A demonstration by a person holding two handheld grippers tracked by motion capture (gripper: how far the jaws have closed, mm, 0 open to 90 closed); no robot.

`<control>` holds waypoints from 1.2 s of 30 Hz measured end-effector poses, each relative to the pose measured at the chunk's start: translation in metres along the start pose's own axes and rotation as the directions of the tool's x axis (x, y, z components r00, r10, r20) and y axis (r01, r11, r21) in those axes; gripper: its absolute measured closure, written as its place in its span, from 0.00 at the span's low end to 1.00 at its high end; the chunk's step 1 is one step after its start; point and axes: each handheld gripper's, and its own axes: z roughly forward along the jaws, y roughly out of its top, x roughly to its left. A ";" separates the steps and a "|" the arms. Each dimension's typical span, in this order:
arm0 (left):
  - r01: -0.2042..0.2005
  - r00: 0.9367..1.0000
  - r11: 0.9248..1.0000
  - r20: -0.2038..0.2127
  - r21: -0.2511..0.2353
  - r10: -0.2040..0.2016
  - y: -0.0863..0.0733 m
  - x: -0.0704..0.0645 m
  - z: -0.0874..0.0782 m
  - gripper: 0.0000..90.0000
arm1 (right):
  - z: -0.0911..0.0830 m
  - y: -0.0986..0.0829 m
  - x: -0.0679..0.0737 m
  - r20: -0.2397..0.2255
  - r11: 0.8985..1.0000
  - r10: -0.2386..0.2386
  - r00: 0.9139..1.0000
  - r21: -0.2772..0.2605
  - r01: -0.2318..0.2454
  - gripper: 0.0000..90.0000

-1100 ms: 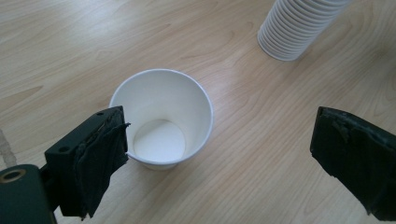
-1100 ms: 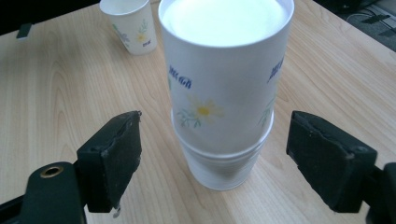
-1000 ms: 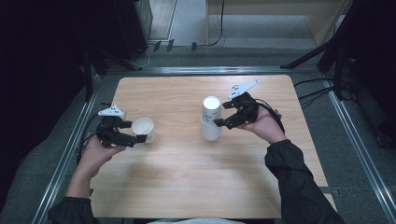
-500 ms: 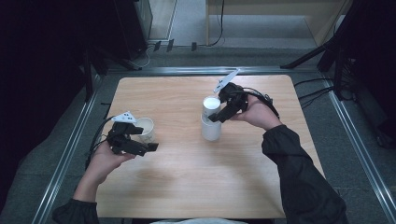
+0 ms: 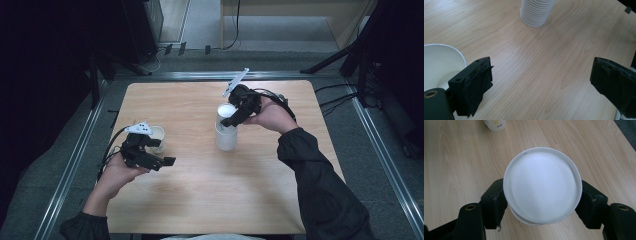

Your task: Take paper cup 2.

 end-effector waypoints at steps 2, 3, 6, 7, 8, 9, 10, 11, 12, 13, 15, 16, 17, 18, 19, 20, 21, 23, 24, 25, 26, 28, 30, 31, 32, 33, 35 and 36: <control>-0.004 1.000 1.000 0.001 0.001 0.004 0.000 -0.001 0.001 0.05 | -0.001 0.000 0.000 0.001 1.000 0.007 1.000 -0.001 -0.007 0.36; -0.007 1.000 1.000 -0.001 0.000 0.007 0.001 -0.001 0.001 0.05 | -0.002 0.001 0.000 0.001 1.000 0.013 1.000 -0.001 -0.013 0.36; -0.012 1.000 1.000 0.005 -0.006 0.012 0.002 -0.003 0.002 0.05 | -0.006 0.002 0.000 0.001 1.000 0.021 1.000 -0.007 -0.021 0.37; -0.012 1.000 1.000 0.007 -0.007 0.012 0.003 -0.003 0.002 0.05 | -0.007 0.002 0.000 0.001 1.000 0.022 1.000 -0.012 -0.022 0.37; -0.013 1.000 1.000 0.010 -0.011 0.013 0.003 -0.004 0.002 0.05 | -0.009 0.003 0.000 0.002 1.000 0.028 1.000 -0.013 -0.028 0.37; -0.017 1.000 1.000 0.014 -0.011 0.017 0.004 -0.004 0.003 0.05 | -0.011 0.003 0.000 0.001 0.999 0.034 0.999 -0.014 -0.034 0.37; -0.017 1.000 1.000 0.017 -0.014 0.017 0.005 -0.005 0.003 0.05 | -0.014 0.004 0.000 0.000 0.999 0.035 0.999 -0.025 -0.035 0.37; -0.020 1.000 1.000 0.015 -0.016 0.021 0.006 -0.005 0.004 0.05 | -0.015 0.005 0.000 0.000 0.999 0.036 0.999 -0.026 -0.036 0.37; -0.024 1.000 1.000 0.017 -0.014 0.024 0.007 -0.006 0.004 0.05 | -0.018 0.006 0.001 0.010 0.999 0.037 0.999 -0.029 -0.037 0.37; -0.025 1.000 1.000 0.018 -0.016 0.025 0.007 -0.006 0.005 0.05 | -0.020 0.007 0.001 0.015 0.999 0.036 0.999 -0.027 -0.035 0.37; -0.031 0.999 0.999 0.025 -0.015 0.031 0.009 -0.007 0.007 0.05 | -0.025 0.009 0.003 0.020 0.999 0.035 0.999 -0.037 -0.034 0.37; -0.037 0.999 0.999 0.026 -0.013 0.038 0.010 -0.007 0.009 0.05 | -0.028 0.011 0.003 0.022 0.999 0.034 0.999 -0.039 -0.033 0.37; -0.038 0.999 0.999 0.030 -0.012 0.038 0.011 -0.008 0.010 0.05 | -0.031 0.012 0.004 0.029 0.999 0.031 0.999 -0.042 -0.030 0.37; -0.041 0.999 0.999 0.036 -0.009 0.041 0.012 -0.008 0.011 0.05 | -0.034 0.013 0.005 0.031 0.998 0.037 0.999 -0.042 -0.035 0.37; -0.043 0.998 0.999 0.037 -0.009 0.044 0.013 -0.009 0.013 0.05 | -0.036 0.014 0.005 0.032 0.998 0.039 0.999 -0.044 -0.037 0.37; -0.045 0.998 0.999 0.042 -0.008 0.045 0.014 -0.009 0.014 0.05 | -0.039 0.015 0.006 0.036 0.998 0.041 0.999 -0.046 -0.039 0.37; -0.048 0.998 0.999 0.049 -0.009 0.049 0.015 -0.009 0.015 0.05 | -0.042 0.015 0.007 0.043 0.998 0.046 0.998 -0.045 -0.044 0.37; -0.056 0.997 0.998 0.057 -0.015 0.057 0.018 -0.010 0.018 0.05 | -0.047 0.016 0.009 0.049 0.998 0.046 0.998 -0.048 -0.043 0.37; -0.062 0.996 0.998 0.060 -0.017 0.063 0.019 -0.011 0.019 0.05 | -0.050 0.016 0.009 0.051 0.997 0.052 0.997 -0.051 -0.050 0.37; -0.069 0.995 0.998 0.065 -0.016 0.070 0.020 -0.012 0.021 0.05 | -0.053 0.016 0.010 0.054 0.997 0.059 0.997 -0.058 -0.056 0.37; -0.073 0.995 0.997 0.068 -0.018 0.074 0.021 -0.012 0.022 0.05 | -0.056 0.016 0.010 0.058 0.996 0.064 0.996 -0.063 -0.061 0.37; -0.079 0.994 0.997 0.076 -0.020 0.081 0.024 -0.014 0.025 0.05 | -0.062 0.016 0.011 0.063 0.996 0.069 0.996 -0.068 -0.065 0.37; -0.089 0.992 0.996 0.087 -0.017 0.091 0.027 -0.014 0.028 0.05 | -0.070 0.015 0.012 0.072 0.995 0.075 0.995 -0.073 -0.070 0.37; -0.093 0.991 0.995 0.090 -0.016 0.095 0.028 -0.015 0.029 0.05 | -0.074 0.015 0.012 0.072 0.994 0.081 0.994 -0.074 -0.075 0.37; -0.097 0.991 0.995 0.096 -0.018 0.098 0.029 -0.015 0.030 0.05 | -0.076 0.014 0.012 0.070 0.994 0.087 0.994 -0.078 -0.082 0.37; -0.100 0.990 0.995 0.101 -0.020 0.102 0.030 -0.016 0.032 0.07 | -0.080 0.013 0.013 0.051 0.992 0.095 0.994 -0.093 -0.090 0.37; -0.104 0.988 0.994 0.113 -0.025 0.106 0.032 -0.017 0.036 0.07 | -0.088 0.011 0.015 0.049 0.989 0.105 0.993 -0.105 -0.100 0.37; -0.111 0.987 0.994 0.118 -0.023 0.113 0.033 -0.017 0.037 0.07 | -0.091 0.010 0.016 0.050 0.990 0.106 0.993 -0.102 -0.101 0.37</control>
